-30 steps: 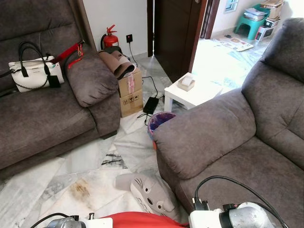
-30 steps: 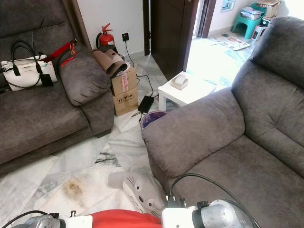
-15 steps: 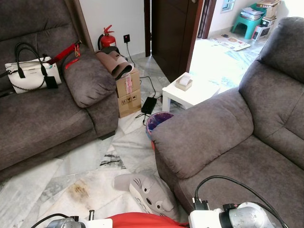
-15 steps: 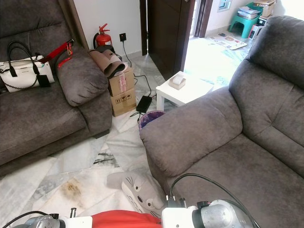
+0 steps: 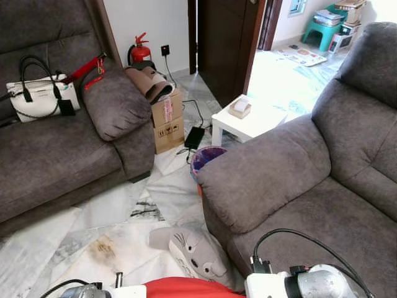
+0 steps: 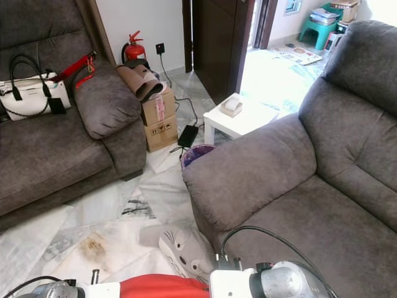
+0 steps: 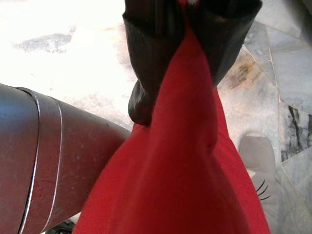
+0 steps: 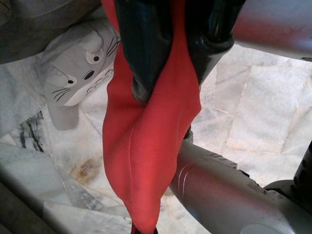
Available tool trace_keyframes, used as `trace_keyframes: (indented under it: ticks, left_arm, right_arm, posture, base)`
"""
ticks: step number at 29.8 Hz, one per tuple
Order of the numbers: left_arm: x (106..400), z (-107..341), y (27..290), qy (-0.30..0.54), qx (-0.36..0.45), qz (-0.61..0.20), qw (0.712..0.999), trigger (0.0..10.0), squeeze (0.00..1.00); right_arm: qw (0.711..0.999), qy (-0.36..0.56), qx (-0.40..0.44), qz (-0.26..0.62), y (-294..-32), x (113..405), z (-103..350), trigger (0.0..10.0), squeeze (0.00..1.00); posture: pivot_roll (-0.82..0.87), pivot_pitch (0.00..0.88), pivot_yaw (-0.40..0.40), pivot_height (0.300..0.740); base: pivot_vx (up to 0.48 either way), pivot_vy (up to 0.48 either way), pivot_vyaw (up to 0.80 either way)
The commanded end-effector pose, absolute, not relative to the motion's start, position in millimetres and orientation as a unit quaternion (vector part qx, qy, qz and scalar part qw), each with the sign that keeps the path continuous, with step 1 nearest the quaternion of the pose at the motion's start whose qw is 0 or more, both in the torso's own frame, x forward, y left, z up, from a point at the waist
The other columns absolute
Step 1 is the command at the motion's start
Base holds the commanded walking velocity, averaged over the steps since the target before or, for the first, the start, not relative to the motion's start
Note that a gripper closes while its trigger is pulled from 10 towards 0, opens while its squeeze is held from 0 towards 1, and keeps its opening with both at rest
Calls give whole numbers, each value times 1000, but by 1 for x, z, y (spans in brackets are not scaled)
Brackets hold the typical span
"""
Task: Move the pillow to the sofa from floor
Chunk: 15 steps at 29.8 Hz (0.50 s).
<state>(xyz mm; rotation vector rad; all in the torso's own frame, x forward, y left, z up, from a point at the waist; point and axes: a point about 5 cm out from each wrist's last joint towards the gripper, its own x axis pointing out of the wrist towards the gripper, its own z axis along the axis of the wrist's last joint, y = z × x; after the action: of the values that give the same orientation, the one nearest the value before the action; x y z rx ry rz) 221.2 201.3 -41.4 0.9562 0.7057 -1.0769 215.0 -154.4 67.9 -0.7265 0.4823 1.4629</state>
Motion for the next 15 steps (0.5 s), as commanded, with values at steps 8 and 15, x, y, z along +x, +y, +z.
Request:
trace_keyframes:
  ticks: [8, 15]
  left_arm:
    - [262, -7, 201, 238, 353, -386, 819, 0, 0]
    - [311, 55, 200, 72, 272, -186, 942, 10000, 0]
  right_arm:
    - [688, 185, -272, 648, -145, 215, 66, 10000, 0]
    - [754, 157, -218, 599, -143, 223, 61, 10000, 0]
  posture:
    - [26, 105, 27, 740]
    - [36, 93, 30, 740]
  base:
    - [0, 0, 0]
    - [0, 0, 0]
